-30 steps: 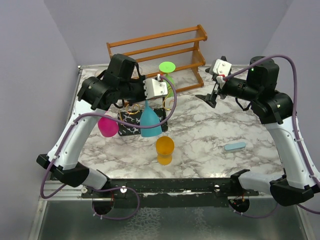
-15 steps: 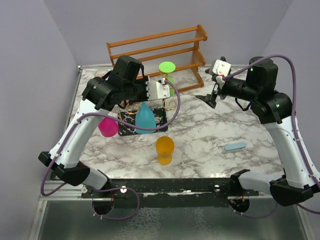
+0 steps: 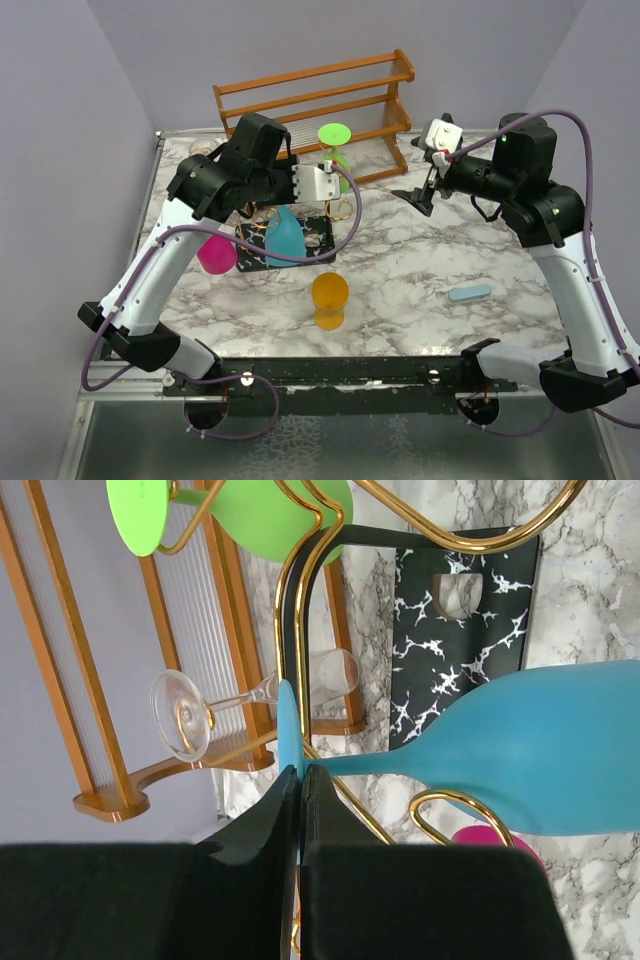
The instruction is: Place the wine glass upside down on the wine glass rack
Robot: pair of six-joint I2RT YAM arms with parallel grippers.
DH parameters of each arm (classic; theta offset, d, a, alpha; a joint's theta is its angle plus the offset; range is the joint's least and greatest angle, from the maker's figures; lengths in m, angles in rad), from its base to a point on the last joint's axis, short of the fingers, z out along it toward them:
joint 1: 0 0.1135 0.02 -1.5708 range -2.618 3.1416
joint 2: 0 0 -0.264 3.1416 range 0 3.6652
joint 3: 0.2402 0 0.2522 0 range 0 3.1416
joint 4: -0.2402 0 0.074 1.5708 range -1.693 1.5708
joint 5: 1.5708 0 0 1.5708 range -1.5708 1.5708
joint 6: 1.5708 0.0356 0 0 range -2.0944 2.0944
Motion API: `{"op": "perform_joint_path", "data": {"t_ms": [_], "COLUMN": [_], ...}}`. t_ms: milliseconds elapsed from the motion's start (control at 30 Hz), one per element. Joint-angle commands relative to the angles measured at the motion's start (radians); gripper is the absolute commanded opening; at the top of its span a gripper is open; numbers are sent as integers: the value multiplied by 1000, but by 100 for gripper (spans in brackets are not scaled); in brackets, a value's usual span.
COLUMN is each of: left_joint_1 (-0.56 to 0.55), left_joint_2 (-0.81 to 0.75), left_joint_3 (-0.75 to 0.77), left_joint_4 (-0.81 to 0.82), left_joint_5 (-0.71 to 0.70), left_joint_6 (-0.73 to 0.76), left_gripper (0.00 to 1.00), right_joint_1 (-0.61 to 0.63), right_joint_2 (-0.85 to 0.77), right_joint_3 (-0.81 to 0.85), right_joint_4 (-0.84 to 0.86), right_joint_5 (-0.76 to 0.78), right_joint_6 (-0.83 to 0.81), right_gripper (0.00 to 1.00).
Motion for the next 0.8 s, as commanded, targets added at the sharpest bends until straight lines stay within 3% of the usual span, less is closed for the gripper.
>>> {"op": "perform_joint_path", "data": {"t_ms": [0, 767], "left_joint_1": [-6, -6], "left_joint_2": [-8, -47], "left_joint_3": [-21, -67], "left_joint_4": [-25, -59], "left_joint_5": [-31, -78], "left_joint_6": [19, 47], "left_gripper": [0, 0], "right_joint_1": [-4, -10], "right_joint_2": [-8, -8], "right_joint_3": [-8, -26], "right_joint_4": [7, 7], "right_joint_5": [-21, -28], "right_joint_6": [-11, -19], "right_gripper": [99, 99]}}
